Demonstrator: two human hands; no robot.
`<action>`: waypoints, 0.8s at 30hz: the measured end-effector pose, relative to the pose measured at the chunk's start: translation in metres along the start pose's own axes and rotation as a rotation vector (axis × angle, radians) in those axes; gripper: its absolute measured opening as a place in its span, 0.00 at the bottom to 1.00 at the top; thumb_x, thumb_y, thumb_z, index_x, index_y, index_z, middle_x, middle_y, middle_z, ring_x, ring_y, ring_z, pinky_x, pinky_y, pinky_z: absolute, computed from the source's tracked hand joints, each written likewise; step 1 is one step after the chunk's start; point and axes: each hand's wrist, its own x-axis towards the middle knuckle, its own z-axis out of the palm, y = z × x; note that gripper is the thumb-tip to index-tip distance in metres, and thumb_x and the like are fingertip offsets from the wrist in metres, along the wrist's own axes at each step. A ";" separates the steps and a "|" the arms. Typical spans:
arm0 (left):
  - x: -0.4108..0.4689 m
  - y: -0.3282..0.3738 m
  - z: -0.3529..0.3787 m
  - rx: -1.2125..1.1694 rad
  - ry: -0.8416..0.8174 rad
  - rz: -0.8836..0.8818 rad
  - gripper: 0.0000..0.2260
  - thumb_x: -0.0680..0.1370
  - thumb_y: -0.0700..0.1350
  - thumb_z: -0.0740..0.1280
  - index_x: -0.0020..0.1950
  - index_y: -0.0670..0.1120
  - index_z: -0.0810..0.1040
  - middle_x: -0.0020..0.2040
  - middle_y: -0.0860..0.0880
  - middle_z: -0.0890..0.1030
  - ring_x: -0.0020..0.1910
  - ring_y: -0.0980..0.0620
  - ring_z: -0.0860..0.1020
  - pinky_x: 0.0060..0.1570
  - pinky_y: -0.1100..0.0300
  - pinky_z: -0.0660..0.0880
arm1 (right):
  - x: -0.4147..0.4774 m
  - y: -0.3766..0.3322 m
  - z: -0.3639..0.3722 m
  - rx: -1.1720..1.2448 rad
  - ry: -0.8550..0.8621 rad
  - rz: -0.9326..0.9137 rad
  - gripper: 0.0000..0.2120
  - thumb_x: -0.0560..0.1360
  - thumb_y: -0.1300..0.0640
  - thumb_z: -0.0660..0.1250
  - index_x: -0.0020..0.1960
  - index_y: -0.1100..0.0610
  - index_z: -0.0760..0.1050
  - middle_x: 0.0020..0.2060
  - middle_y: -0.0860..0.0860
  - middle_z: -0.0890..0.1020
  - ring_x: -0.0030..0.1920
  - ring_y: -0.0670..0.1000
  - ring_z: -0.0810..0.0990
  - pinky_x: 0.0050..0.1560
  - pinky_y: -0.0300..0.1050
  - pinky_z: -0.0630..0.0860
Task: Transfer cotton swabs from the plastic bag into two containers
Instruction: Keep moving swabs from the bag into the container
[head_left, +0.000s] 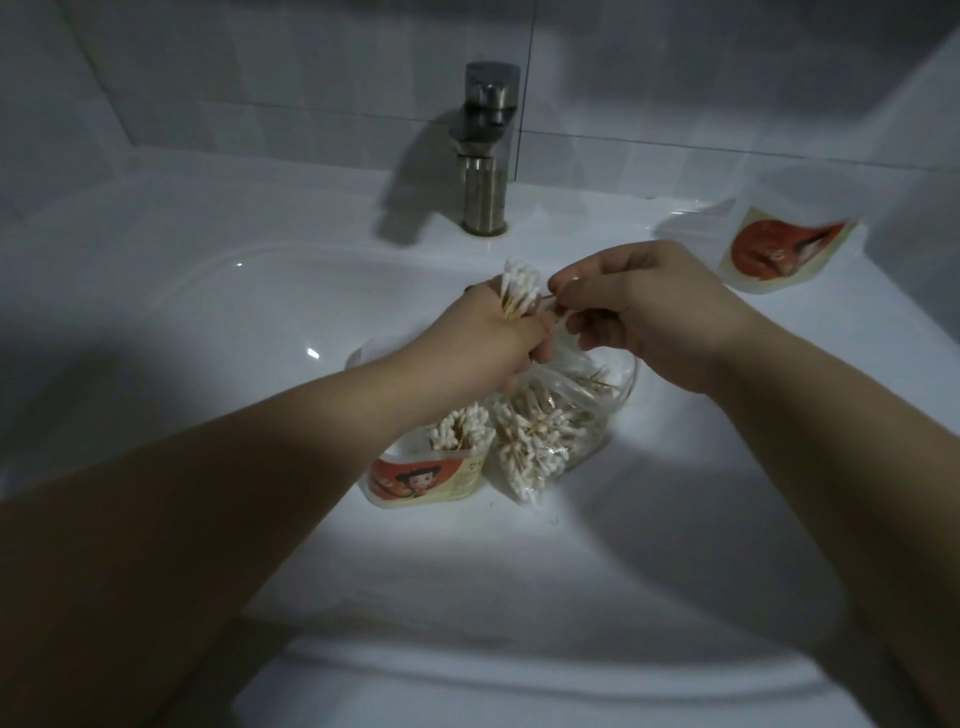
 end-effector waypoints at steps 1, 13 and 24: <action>0.000 0.000 0.000 -0.012 -0.012 -0.014 0.14 0.83 0.38 0.63 0.38 0.51 0.71 0.34 0.47 0.77 0.25 0.57 0.70 0.29 0.61 0.66 | 0.001 0.000 0.000 -0.003 0.028 0.000 0.04 0.73 0.70 0.71 0.47 0.66 0.84 0.36 0.61 0.83 0.34 0.54 0.80 0.36 0.42 0.80; 0.001 -0.001 -0.001 0.076 -0.031 -0.066 0.17 0.83 0.45 0.65 0.35 0.52 0.69 0.27 0.53 0.67 0.22 0.56 0.66 0.26 0.62 0.63 | 0.000 -0.003 -0.003 0.057 0.147 -0.030 0.05 0.74 0.70 0.70 0.43 0.64 0.83 0.34 0.59 0.82 0.33 0.51 0.80 0.34 0.40 0.78; 0.005 0.000 -0.005 -0.076 0.271 -0.158 0.10 0.78 0.44 0.67 0.39 0.42 0.79 0.34 0.46 0.81 0.35 0.46 0.81 0.36 0.55 0.79 | 0.002 -0.003 -0.007 -0.117 0.189 -0.082 0.05 0.74 0.70 0.70 0.42 0.63 0.83 0.31 0.57 0.81 0.31 0.50 0.79 0.34 0.41 0.78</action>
